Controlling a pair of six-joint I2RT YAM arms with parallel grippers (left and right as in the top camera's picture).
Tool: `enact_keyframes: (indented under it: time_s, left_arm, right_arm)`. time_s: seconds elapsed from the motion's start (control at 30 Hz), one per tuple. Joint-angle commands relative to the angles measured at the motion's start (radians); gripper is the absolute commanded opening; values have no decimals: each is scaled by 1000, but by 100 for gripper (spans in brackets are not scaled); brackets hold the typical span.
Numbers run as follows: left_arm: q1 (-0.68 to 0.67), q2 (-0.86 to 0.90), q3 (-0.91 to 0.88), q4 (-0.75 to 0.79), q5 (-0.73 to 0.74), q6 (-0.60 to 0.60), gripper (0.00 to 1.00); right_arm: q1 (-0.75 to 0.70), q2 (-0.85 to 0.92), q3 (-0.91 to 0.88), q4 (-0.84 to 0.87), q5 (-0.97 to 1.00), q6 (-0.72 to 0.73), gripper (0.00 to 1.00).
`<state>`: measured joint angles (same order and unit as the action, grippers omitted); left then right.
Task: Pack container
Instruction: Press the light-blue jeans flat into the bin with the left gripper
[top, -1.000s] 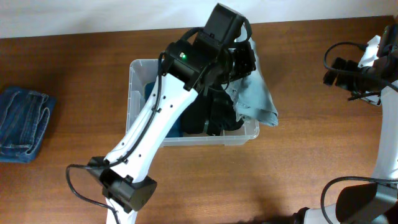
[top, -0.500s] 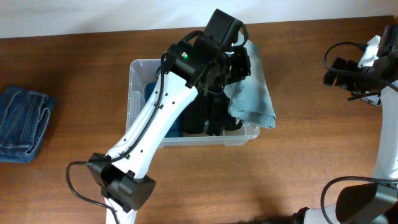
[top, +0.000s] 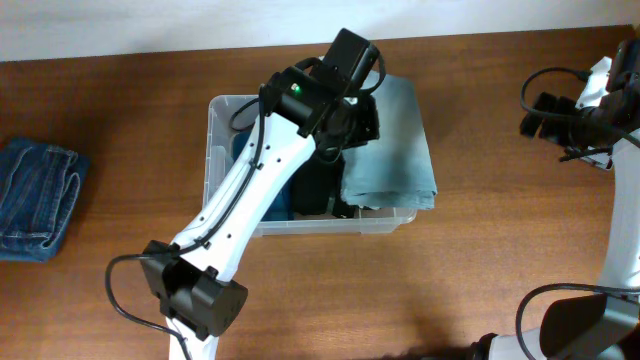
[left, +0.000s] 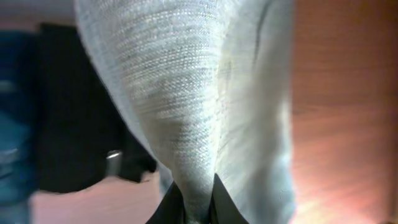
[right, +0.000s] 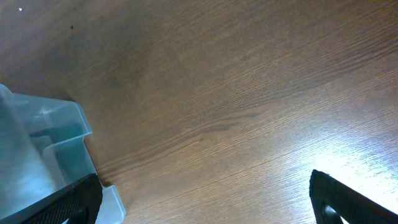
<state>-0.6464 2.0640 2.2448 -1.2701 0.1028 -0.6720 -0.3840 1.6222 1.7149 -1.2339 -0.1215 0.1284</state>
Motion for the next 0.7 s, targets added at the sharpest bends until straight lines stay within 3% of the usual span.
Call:
enact_keyframes:
  time_s: [0.0, 0.27, 0.57, 0.63, 0.67]
  left_arm:
    - [8, -52, -4, -40, -119, 27, 0]
    - [8, -51, -4, -158, -329, 27, 0]
    - [11, -50, -152, -128, -421, 45, 1]
    - [11, -50, -223, -88, -441, 45, 13]
    - [11, -50, -263, -58, -444, 45, 28]
  right_arm:
    - [-3, -7, 6, -1, 2, -1, 99]
    - [-3, -7, 6, -1, 2, -1, 98]
    - [-3, -8, 6, 0, 2, -1, 98]
    - [-3, -7, 6, -1, 2, -1, 99]
    - [-3, -7, 6, -1, 2, -1, 99]
